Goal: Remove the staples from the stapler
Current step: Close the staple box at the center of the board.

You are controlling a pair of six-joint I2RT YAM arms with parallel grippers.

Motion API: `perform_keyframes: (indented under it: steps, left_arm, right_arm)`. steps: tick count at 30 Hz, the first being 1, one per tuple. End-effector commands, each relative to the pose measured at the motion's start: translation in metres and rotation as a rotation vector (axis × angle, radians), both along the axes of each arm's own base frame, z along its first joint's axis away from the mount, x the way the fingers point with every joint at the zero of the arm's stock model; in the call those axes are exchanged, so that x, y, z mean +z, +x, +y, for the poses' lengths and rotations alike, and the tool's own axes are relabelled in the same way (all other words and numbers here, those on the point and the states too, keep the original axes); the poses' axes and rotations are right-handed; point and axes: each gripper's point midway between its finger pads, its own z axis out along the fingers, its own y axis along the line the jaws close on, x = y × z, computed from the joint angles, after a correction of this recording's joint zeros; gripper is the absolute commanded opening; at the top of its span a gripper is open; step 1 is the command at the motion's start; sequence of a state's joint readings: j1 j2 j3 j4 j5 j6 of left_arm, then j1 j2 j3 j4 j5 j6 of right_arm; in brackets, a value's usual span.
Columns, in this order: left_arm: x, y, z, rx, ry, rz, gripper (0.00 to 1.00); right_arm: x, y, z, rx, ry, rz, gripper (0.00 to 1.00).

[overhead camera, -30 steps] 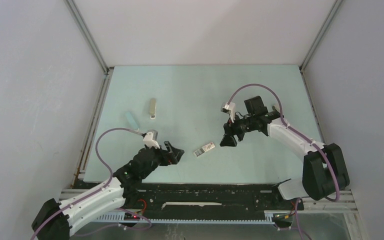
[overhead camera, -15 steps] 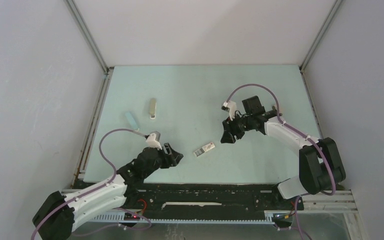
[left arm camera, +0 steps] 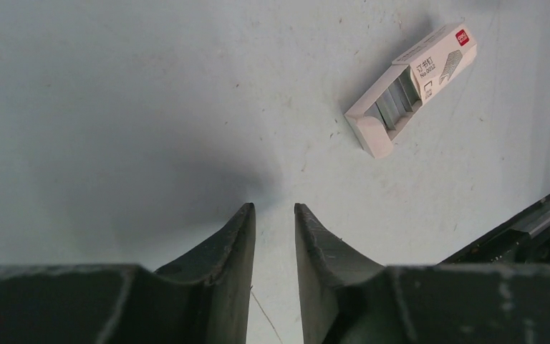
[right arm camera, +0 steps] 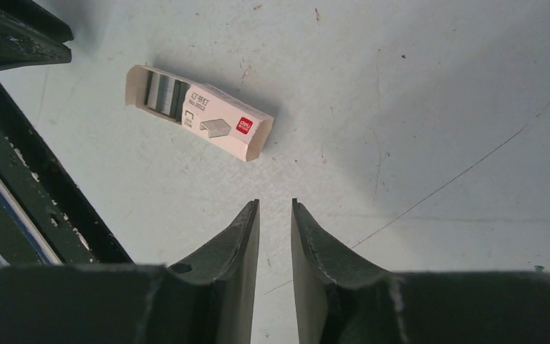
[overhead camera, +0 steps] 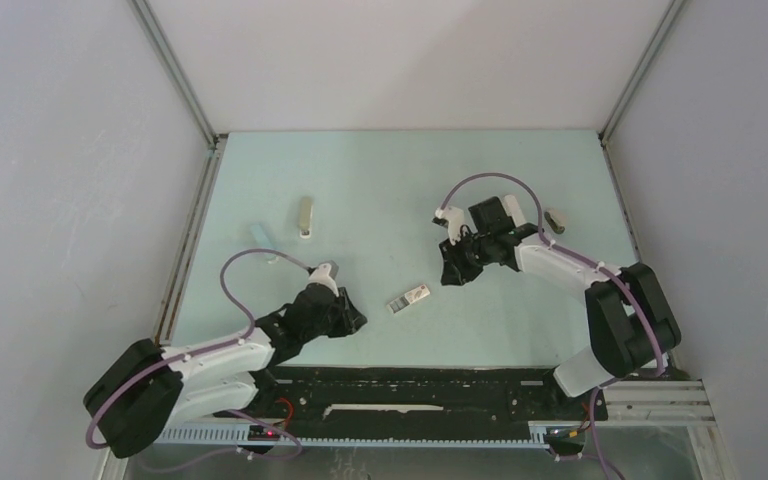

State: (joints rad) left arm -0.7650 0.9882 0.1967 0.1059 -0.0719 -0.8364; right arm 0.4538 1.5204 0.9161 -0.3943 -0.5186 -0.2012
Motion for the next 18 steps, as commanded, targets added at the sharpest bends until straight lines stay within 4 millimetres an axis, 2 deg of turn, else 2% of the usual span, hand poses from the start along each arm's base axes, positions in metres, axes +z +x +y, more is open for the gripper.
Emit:
perform_keyframes:
  steps: [1,9,18]
  left_arm:
    - [0.008,0.006,-0.017,-0.061,0.001,0.020,0.30]
    - [0.007,0.008,-0.040,-0.158,-0.002,0.067,0.22]
    - [0.000,0.008,-0.053,-0.210,0.017,0.129,0.13]
  right_arm:
    - [-0.005,0.009,0.004,-0.037,-0.043,-0.015,0.29]
    - [-0.019,0.013,0.012,-0.047,-0.107,0.009,0.15]
    - [-0.036,0.015,0.028,-0.020,-0.205,0.040,0.11]
